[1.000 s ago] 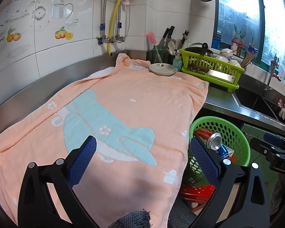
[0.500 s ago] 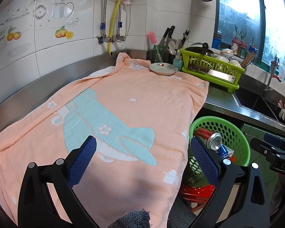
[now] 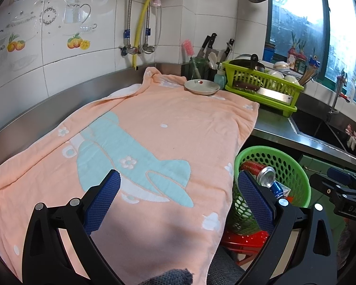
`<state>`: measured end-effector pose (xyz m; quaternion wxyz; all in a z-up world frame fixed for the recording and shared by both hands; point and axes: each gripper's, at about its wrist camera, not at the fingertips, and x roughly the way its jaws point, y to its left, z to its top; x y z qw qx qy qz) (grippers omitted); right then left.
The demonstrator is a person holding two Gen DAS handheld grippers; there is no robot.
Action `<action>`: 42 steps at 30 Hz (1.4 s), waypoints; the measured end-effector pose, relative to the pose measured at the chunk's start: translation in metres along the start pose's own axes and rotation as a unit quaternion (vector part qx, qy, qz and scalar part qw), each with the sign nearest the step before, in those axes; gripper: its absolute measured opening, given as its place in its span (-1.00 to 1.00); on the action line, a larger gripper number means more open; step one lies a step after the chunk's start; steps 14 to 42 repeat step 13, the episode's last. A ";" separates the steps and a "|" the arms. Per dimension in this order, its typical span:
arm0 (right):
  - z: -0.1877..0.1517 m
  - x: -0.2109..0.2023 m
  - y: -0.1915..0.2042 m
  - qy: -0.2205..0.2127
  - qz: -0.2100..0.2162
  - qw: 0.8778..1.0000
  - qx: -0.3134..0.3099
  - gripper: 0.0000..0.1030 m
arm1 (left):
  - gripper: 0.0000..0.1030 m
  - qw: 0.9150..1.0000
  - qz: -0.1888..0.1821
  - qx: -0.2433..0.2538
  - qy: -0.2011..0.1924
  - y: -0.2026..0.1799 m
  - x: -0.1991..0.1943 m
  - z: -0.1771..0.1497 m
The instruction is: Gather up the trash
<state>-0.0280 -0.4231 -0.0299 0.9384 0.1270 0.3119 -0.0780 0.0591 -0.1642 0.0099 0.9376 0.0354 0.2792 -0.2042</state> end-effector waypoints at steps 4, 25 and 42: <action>-0.001 0.001 -0.001 0.000 -0.001 1.000 0.001 0.79 | 0.89 1.000 0.000 0.004 -0.003 -0.003 -0.001 -0.001; -0.001 0.002 -0.002 0.001 0.000 1.000 0.001 0.79 | 0.90 1.000 -0.001 0.004 0.000 -0.006 -0.001 -0.003; -0.001 0.002 -0.002 0.001 0.000 1.000 0.001 0.79 | 0.90 1.000 -0.001 0.004 0.000 -0.006 -0.001 -0.003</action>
